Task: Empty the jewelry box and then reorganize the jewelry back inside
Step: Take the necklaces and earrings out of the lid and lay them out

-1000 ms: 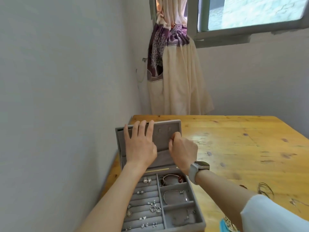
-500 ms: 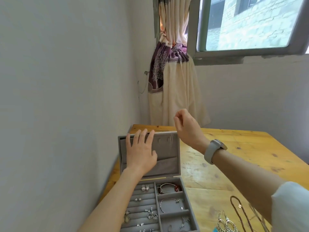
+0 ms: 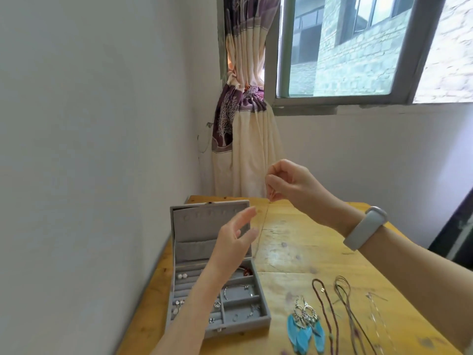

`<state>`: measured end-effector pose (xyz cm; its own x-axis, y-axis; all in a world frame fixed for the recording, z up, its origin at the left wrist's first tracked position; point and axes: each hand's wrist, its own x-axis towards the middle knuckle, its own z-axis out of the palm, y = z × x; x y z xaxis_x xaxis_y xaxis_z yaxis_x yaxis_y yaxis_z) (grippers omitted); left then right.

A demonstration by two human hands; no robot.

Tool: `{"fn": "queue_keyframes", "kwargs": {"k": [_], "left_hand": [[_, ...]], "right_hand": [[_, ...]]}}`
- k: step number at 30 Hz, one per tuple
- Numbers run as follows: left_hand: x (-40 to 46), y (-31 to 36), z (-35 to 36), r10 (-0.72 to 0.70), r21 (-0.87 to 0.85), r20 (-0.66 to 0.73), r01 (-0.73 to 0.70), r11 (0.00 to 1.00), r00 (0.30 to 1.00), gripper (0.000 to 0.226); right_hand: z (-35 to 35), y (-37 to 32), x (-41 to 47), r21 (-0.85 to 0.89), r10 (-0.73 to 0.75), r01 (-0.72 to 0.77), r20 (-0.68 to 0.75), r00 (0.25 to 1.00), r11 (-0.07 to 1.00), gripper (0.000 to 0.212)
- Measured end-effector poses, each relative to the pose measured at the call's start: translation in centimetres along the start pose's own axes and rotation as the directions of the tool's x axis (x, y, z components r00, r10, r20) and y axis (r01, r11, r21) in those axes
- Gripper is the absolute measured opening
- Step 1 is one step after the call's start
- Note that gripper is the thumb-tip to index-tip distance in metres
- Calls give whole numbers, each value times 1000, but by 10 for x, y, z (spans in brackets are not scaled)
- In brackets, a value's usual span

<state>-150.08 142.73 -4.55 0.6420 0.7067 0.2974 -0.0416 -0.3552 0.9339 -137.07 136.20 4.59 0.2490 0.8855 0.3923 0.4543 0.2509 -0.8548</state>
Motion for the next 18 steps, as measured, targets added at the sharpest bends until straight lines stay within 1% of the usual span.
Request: {"fn": "queue_keyframes", "kwargs": {"k": [2,3,5,6,7,8,10,11,13,15,18], "left_hand": [[-12,7,13,6,-108,82,2,994,997,42],[-18,10,21,-7,-165,133,29,986,991,44],[-30,14,38,-59,-293,266,139,946,962,50],[-36,14,48,-86,-371,341,219,902,936,57],[-43,11,57,-95,-435,417,290,853,904,68],[-50,9,67,-88,-485,489,355,799,868,73],[-64,3,84,-108,-483,583,450,752,806,62],[-71,-1,93,-143,-448,604,483,753,784,57],[-83,-9,110,-206,-403,630,543,737,748,54],[-94,-18,128,-250,-371,633,571,732,733,49],[-113,-31,152,-308,-281,620,571,772,721,29]], "right_hand": [[-11,-8,-18,118,18,-20,22,1000,993,8],[-17,-10,-27,174,27,-33,36,999,984,8],[-27,-11,-45,251,53,-67,65,997,966,10],[-32,-10,-54,269,71,-86,65,995,959,12],[-37,-7,-62,276,95,-107,55,994,955,13],[-43,-3,-70,275,122,-127,37,992,953,14],[-54,10,-87,277,184,-173,-12,983,945,16],[-60,18,-95,284,219,-199,-40,975,938,16],[-73,38,-115,302,298,-253,-111,948,919,17],[-87,61,-136,312,382,-310,-200,902,898,17],[-110,98,-170,301,483,-392,-353,801,870,15]]}}
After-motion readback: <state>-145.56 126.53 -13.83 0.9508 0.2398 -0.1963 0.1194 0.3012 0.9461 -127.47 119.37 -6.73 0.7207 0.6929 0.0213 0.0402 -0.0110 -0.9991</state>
